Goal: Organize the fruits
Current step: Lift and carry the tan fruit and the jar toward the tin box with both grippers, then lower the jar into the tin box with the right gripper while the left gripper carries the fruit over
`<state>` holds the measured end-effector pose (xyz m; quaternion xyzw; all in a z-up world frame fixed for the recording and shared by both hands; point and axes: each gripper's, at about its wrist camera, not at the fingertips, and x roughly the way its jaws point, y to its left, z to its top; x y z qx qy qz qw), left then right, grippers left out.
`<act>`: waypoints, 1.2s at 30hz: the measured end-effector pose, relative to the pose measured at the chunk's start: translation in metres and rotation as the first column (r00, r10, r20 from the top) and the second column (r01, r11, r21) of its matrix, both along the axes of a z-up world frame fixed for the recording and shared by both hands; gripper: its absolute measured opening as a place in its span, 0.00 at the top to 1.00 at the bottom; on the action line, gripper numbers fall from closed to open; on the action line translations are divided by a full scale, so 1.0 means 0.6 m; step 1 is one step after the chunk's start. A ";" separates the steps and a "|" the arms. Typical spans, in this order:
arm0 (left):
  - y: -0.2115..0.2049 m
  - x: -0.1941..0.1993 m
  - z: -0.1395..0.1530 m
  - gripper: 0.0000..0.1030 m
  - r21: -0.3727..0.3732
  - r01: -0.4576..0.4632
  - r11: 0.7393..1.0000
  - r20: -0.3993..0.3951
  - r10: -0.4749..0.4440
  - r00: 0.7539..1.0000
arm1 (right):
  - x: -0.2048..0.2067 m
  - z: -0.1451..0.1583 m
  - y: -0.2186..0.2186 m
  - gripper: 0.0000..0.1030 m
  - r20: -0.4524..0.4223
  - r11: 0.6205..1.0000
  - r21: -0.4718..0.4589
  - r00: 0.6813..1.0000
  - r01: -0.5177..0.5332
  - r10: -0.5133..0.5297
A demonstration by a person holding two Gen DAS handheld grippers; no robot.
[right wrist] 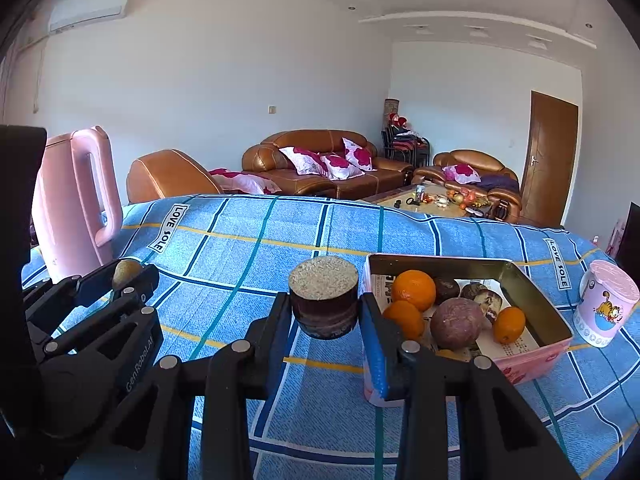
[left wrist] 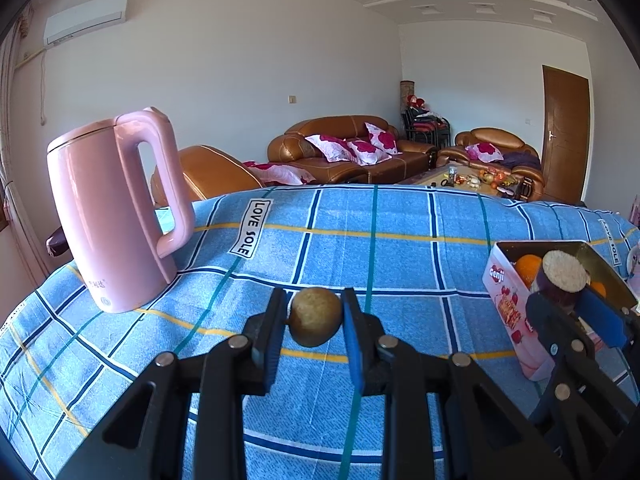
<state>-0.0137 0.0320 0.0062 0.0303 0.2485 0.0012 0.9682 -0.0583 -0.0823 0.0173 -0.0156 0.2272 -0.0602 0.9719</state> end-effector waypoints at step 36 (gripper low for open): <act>0.055 0.010 -0.011 0.44 -0.125 0.234 0.964 -0.170 -0.253 0.952 | -0.045 0.005 -0.101 0.64 0.006 0.998 0.007 0.998 0.057 -0.057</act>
